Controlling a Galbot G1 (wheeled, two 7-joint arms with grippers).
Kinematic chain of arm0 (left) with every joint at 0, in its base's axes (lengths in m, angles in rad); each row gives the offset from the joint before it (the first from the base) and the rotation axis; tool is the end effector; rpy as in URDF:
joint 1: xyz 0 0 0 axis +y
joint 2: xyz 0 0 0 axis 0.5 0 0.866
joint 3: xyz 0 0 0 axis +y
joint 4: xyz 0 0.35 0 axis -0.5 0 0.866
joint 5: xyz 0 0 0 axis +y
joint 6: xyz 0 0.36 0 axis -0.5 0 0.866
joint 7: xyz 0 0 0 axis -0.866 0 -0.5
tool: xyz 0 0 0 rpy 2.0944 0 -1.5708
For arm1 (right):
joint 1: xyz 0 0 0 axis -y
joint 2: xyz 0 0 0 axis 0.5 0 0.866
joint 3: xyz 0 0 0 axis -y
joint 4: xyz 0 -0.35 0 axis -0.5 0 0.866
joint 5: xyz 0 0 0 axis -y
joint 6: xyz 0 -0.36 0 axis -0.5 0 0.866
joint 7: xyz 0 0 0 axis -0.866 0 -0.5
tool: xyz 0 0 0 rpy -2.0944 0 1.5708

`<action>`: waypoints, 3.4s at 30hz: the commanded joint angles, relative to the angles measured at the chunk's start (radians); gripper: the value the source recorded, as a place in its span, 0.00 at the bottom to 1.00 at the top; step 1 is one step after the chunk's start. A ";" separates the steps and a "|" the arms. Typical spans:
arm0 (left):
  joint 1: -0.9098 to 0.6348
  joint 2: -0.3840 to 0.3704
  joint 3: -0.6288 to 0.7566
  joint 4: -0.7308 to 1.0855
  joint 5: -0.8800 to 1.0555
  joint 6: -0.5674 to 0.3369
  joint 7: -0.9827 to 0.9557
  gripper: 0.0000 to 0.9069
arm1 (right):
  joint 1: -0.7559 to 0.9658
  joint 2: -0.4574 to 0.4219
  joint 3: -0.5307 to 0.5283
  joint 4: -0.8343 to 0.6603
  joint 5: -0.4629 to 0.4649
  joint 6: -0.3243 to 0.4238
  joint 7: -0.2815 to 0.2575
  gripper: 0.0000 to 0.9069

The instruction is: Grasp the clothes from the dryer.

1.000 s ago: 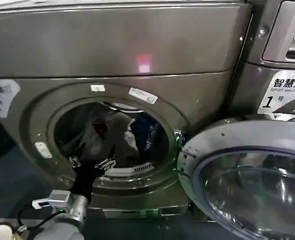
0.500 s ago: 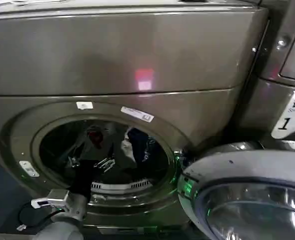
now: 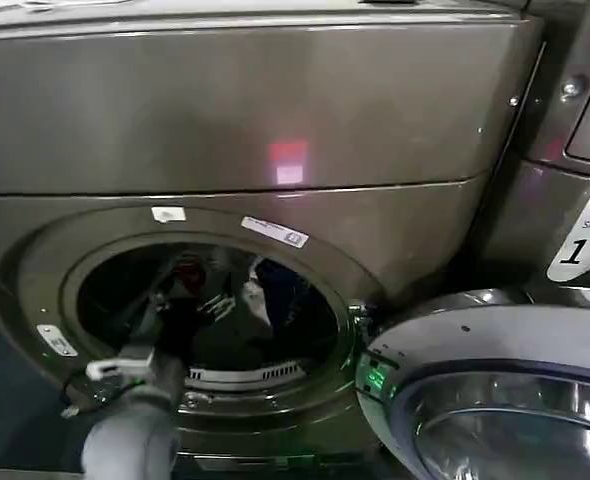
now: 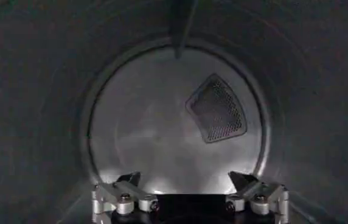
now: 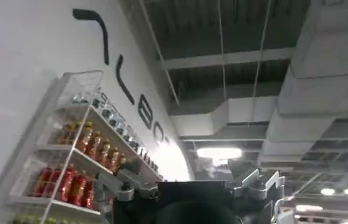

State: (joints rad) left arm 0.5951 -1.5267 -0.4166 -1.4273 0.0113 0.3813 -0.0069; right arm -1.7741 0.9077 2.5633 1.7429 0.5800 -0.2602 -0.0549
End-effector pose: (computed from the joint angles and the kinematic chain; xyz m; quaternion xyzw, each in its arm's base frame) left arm 0.4946 -0.0203 -0.2075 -0.0315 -0.9976 -0.0500 0.0370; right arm -0.1414 -0.4268 0.0823 0.6043 0.7246 -0.2518 0.2153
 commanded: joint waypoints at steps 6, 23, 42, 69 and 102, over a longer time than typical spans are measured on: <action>-0.374 0.068 0.139 0.573 0.014 -0.001 0.192 1.00 | 0.010 -0.005 0.001 -0.013 -0.002 0.007 -0.003 1.00; -0.750 0.125 0.705 1.109 0.363 -0.214 0.860 1.00 | 0.021 -0.002 -0.007 -0.024 -0.001 0.013 -0.009 1.00; -0.860 0.085 0.923 1.272 0.594 -0.377 1.107 1.00 | 0.024 -0.005 -0.005 -0.042 -0.002 0.020 -0.012 1.00; -0.808 0.070 0.927 1.317 0.585 -0.349 1.108 0.46 | 0.032 0.000 -0.010 -0.040 -0.006 0.025 -0.014 1.00; -0.800 0.069 0.727 1.317 0.456 -0.344 1.009 0.01 | 0.047 0.010 -0.021 -0.045 -0.014 0.036 -0.014 1.00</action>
State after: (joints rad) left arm -0.2080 -1.4558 0.4550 -0.1025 0.5420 0.0294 1.0691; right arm -1.7278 0.9163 2.5431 1.6955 0.5663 -0.2247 -0.0697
